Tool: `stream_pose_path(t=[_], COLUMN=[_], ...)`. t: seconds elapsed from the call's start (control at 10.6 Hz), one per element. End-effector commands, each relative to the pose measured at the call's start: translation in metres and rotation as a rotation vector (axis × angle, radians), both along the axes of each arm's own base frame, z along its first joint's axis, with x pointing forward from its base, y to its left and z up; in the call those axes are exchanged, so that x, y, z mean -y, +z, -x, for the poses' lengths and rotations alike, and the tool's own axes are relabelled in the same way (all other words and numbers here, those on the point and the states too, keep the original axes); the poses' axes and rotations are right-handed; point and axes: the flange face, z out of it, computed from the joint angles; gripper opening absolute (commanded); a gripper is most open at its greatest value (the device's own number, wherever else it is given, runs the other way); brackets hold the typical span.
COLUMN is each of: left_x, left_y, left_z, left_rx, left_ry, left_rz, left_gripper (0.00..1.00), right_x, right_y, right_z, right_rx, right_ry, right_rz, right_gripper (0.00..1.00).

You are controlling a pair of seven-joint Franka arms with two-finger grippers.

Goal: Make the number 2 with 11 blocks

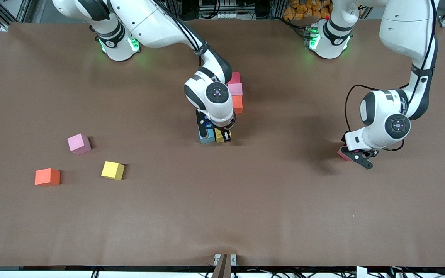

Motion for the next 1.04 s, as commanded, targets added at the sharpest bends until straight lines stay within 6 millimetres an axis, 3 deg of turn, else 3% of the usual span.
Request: stream_pose_path(t=[0.0, 0.57, 0.76, 0.85, 0.95], left_x=[0.021, 0.112, 0.152, 0.171, 0.183], left_y=[0.016, 0.046, 0.08, 0.095, 0.104], left_z=[-0.008, -0.007, -0.008, -0.011, -0.013], left_rx=[-0.065, -0.17, -0.146, -0.135, -0.119], left_ry=[0.172, 0.806, 0.978, 1.068, 1.142], left_rz=[0.011, -0.054, -0.093, -0.121, -0.127], left_gripper=[0.0, 0.0, 0.0, 0.0, 0.0], right_x=[0.004, 0.001, 0.001, 0.002, 0.002], right_y=[-0.009, -0.012, -0.012, -0.012, -0.012], right_z=[0.013, 0.024, 0.025, 0.025, 0.025], right_rx=[-0.015, -0.027, -0.029, -0.029, -0.029], right_ry=[-0.009, 0.004, 0.004, 0.006, 0.006], right_rz=[0.03, 0.044, 0.045, 0.046, 0.046], right_gripper=[0.0, 0.0, 0.0, 0.05, 0.66])
